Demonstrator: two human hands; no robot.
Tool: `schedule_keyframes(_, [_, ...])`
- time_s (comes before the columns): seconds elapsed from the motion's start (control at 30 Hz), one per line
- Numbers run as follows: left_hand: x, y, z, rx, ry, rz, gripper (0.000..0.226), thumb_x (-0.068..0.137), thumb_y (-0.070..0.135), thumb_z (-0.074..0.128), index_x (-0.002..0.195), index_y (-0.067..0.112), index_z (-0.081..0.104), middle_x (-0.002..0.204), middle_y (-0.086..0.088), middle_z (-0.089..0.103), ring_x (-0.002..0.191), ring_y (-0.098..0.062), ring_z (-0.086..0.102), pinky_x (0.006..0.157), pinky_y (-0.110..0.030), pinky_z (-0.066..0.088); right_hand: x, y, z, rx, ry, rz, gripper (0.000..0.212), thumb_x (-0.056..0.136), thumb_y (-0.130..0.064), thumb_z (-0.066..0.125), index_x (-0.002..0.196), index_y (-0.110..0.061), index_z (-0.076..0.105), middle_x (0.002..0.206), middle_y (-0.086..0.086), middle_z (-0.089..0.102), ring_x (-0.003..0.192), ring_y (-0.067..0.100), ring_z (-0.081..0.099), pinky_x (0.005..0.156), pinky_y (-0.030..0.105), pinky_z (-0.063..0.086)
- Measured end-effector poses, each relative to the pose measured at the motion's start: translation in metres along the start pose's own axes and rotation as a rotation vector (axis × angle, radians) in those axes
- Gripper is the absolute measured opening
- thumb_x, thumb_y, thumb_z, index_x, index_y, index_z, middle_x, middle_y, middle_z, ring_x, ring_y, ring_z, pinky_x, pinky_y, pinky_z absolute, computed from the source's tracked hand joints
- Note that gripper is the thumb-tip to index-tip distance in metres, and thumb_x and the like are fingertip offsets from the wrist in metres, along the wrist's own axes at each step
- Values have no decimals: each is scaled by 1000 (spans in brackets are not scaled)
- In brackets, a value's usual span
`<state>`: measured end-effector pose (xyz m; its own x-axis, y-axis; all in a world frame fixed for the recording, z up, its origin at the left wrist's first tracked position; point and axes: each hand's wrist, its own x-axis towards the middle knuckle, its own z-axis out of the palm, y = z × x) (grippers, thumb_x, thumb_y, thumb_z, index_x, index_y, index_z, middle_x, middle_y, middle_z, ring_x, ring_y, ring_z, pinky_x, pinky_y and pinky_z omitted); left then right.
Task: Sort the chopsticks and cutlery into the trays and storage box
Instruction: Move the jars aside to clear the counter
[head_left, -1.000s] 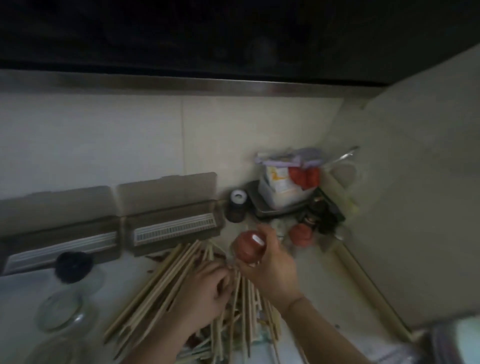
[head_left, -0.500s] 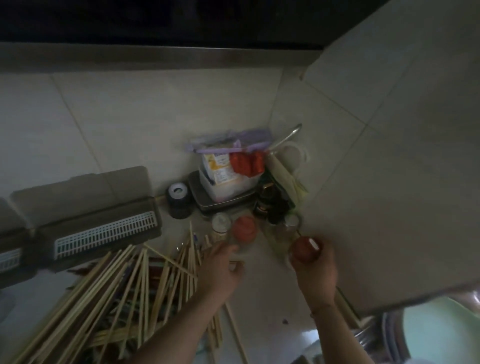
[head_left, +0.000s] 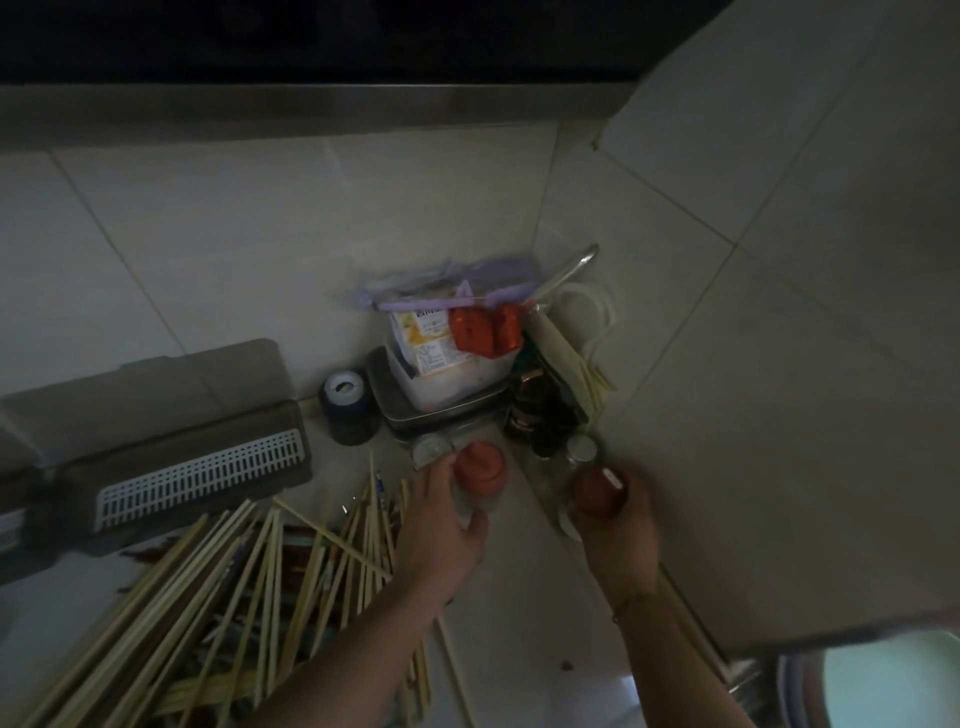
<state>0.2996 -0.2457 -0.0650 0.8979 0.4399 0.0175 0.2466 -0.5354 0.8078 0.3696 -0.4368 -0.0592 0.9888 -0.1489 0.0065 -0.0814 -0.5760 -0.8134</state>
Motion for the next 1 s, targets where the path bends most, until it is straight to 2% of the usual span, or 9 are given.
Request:
schedule_keyframes(0.2, [-3,4,-3,7,-17,-8,70,80,23,73,142,27,40,132,-1,45,116,-20,54,97,-37,47,-4,5,5,49,21,-11,77,69,-17,84,134,-15,44,123,7,59,106,24,59,84,26,41])
schedule_keyframes(0.33, [-8,4,-8,-36,18,-5,63,83,20,71,140,27,43,127,6,51,112,-15,56,93,-36,50,-19,1,-1,66,62,10,75,69,-23,84,130,-11,44,120,11,61,109,29,58,87,28,43])
schedule_keyframes(0.4, [-9,4,-12,-62,36,-17,58,86,19,69,138,26,46,123,9,52,109,-13,56,92,-36,50,-38,-6,-3,-32,180,-100,65,73,-37,78,121,-7,47,114,16,56,109,37,52,89,33,38])
schedule_keyframes(0.47, [-9,1,-15,-59,30,-25,54,87,19,67,138,25,48,121,8,53,108,-12,55,92,-36,50,-58,-20,1,-119,228,-331,55,78,-43,64,116,-6,51,111,13,54,106,34,52,92,31,36])
schedule_keyframes(0.57, [-12,-3,-20,-59,-28,-30,47,88,17,65,133,26,52,116,9,55,107,-11,55,86,-27,47,-64,-48,21,-184,-7,-543,53,81,-40,62,127,-16,47,122,3,52,113,19,49,95,29,42])
schedule_keyframes(0.67, [-12,-6,-22,-78,-98,-77,37,90,13,63,124,27,58,112,12,59,97,-2,57,76,-12,43,-45,-69,49,-132,-247,-365,75,75,-37,71,139,-21,35,137,2,41,125,19,39,101,27,35])
schedule_keyframes(0.77, [-10,-10,-23,-83,-183,-94,33,92,13,62,117,33,58,110,13,60,94,2,56,63,-2,36,-27,-72,72,-146,-375,-231,80,70,-47,74,136,-25,34,130,5,48,116,25,50,92,38,47])
schedule_keyframes(0.87, [-11,-13,-23,-123,-200,-97,42,92,10,62,126,34,53,109,13,62,85,9,55,59,-1,37,-19,-67,77,-181,-408,-206,74,69,-45,75,131,-29,37,119,6,59,102,27,60,82,35,49])
schedule_keyframes(1.0, [-12,-14,-21,-134,-175,-103,47,91,9,62,135,23,52,115,9,57,95,-1,54,70,-3,40,-20,-64,71,-191,-366,-226,67,69,-37,77,126,-28,44,110,3,64,98,24,62,78,31,48])
